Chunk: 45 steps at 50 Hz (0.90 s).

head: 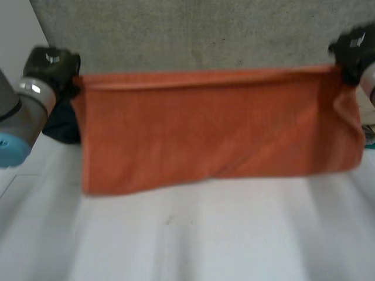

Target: Fold the laundry.

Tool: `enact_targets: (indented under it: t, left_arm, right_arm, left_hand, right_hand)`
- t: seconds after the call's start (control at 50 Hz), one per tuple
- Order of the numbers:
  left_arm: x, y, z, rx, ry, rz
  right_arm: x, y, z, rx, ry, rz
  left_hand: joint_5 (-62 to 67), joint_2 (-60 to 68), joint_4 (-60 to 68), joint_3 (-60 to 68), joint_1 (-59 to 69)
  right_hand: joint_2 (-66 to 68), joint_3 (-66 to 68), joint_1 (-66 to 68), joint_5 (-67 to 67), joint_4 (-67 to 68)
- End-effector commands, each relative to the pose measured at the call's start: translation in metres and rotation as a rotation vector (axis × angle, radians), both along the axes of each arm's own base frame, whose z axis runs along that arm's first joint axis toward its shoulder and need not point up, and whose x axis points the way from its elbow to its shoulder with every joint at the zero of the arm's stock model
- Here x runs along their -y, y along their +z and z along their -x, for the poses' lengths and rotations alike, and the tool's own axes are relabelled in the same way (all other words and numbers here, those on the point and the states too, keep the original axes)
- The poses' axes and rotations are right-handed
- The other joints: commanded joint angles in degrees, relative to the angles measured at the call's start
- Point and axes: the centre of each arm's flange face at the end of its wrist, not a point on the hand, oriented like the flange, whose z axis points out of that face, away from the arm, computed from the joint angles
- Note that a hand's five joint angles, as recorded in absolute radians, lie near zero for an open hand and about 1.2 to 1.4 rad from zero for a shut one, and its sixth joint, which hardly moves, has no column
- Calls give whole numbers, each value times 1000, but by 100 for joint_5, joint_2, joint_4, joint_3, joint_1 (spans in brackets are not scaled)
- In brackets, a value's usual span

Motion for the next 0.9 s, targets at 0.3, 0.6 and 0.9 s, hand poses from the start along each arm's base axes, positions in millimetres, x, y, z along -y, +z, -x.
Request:
enact_targets:
  t: [0.3,0.6,0.9]
  left_arm:
    - [29,37,7,-176,35,385]
    - [-48,-106,-1,8,-24,-179]
    - [-201,-82,-61,548,-58,-552]
  right_arm:
    - [28,25,-20,213,145,390]
    - [-13,-141,-19,131,206,-211]
    - [-148,-95,55,-246,77,-721]
  left_hand:
    - [1443,1155,1130,1187,1448]
    - [1443,1155,1130,1187,1448]
    - [1443,1155,1130,1187,1448]
  right_hand:
    - [1250,1173,1601,1172,1134]
    - [1250,1173,1601,1172,1134]
    - [1250,1173,1601,1172,1134]
